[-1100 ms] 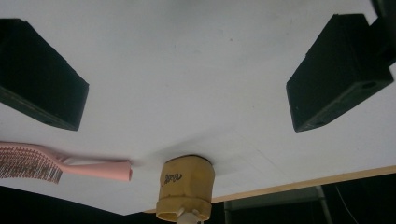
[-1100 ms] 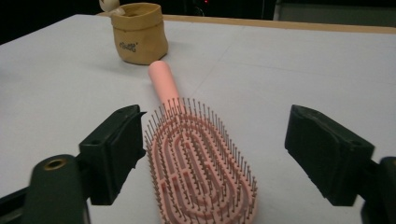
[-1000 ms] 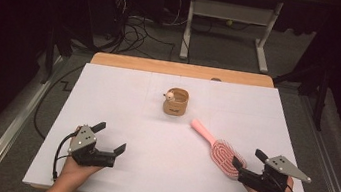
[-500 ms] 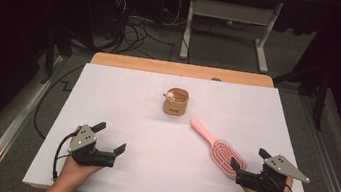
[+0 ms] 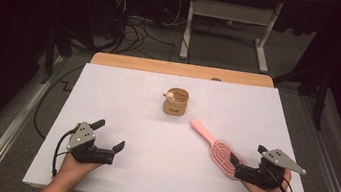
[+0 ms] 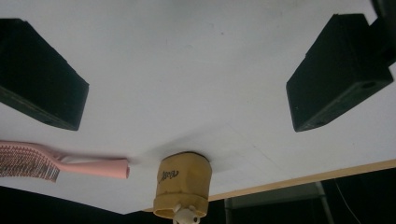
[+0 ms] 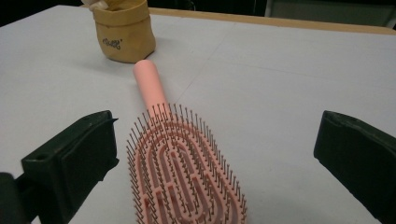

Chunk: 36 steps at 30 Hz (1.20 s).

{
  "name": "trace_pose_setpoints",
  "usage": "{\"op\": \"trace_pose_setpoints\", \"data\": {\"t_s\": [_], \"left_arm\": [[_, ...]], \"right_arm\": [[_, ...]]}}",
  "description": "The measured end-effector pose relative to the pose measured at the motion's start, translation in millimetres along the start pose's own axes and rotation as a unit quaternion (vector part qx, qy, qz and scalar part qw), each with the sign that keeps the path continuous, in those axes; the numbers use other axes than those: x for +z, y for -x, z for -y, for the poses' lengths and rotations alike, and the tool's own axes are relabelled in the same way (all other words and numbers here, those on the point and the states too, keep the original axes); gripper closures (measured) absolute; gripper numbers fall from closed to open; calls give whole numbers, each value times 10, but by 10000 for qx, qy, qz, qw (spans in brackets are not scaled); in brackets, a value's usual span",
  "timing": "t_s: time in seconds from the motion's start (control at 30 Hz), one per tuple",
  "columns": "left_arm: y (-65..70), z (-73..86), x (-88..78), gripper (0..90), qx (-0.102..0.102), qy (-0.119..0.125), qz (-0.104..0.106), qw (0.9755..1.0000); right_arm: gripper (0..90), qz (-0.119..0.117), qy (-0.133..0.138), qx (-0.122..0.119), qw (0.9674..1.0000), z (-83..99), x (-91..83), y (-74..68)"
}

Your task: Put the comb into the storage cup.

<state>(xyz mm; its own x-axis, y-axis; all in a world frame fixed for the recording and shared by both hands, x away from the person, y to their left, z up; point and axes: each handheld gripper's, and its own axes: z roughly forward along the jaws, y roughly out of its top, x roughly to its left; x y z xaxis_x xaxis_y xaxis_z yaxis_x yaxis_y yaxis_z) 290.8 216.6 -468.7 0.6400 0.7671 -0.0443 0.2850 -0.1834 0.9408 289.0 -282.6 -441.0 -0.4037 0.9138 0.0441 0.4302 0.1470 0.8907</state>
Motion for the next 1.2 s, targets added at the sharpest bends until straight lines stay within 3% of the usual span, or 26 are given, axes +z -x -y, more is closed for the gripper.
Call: {"op": "trace_pose_setpoints", "data": {"t_s": [0.17,0.2,0.27,0.3,0.6,0.8,0.83,0.9,1.1,1.2], "left_arm": [[-43,-12,12,0,10,-22,34,10000],[-41,-10,20,0,-8,-36,55,10000],[-31,-7,23,1,3,-54,80,10000],[-12,-3,27,1,65,-90,105,9999],[16,9,44,0,50,-132,144,9998],[-15,22,39,0,-8,-156,72,9999],[-19,24,36,0,-18,-152,75,9999],[-20,27,35,0,-10,-151,67,9999],[-17,42,30,0,17,-166,87,9998],[-9,44,26,0,32,-107,116,9999]], "right_arm": [[3,-97,-312,-69,9994,-24,92,-6],[3,-58,-508,-103,9986,-27,122,-13],[3,7,-637,-146,9979,-31,131,-14],[3,-66,-818,-130,9965,-38,146,-5],[3,-167,-1211,-274,9921,-55,155,20],[3,-261,-1512,-447,9872,-23,173,36],[3,-322,-1624,-480,9850,-11,179,40],[3,-341,-1651,-477,9845,-7,182,42],[3,-439,-1950,-569,9782,17,209,41],[3,-445,-2013,-600,9767,19,215,39]]}}
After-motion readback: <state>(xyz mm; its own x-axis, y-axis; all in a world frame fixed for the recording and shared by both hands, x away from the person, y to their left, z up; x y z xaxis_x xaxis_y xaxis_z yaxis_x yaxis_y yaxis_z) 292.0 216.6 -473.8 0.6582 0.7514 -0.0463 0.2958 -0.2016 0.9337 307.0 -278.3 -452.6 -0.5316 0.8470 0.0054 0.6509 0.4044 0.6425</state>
